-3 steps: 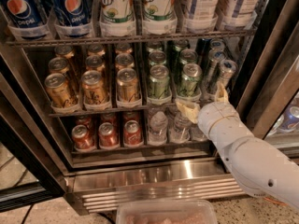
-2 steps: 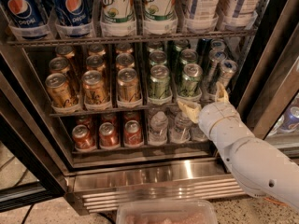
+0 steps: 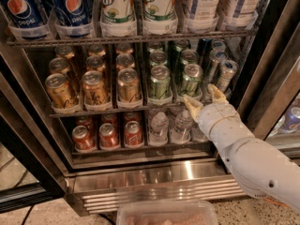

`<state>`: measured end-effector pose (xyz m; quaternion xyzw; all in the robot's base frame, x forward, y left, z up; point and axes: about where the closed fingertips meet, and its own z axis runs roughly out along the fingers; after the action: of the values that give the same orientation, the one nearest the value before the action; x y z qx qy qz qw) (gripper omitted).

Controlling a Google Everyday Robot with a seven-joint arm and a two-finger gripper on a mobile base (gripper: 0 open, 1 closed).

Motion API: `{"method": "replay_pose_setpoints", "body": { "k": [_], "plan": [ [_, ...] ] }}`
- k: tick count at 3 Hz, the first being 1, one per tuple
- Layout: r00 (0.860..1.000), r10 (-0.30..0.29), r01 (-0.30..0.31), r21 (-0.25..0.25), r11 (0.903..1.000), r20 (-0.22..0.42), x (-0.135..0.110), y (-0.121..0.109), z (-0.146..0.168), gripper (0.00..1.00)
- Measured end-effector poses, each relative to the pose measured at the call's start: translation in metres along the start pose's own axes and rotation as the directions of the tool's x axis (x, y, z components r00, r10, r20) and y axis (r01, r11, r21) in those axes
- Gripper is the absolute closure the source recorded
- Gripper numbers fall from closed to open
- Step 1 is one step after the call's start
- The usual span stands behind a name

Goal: Pick green can from middle shelf of fridge

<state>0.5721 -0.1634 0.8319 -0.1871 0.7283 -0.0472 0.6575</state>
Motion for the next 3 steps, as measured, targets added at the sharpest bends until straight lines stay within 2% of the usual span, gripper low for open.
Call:
{"method": "replay_pose_setpoints", "body": {
  "k": [1,3],
  "plan": [
    [1.000,0.000,0.000,-0.004,1.0000,-0.001,0.000,0.002,0.001,0.41],
    [1.000,-0.011,0.011,-0.029,0.9995,0.004,-0.004,0.011,0.025,0.41]
  ]
}}
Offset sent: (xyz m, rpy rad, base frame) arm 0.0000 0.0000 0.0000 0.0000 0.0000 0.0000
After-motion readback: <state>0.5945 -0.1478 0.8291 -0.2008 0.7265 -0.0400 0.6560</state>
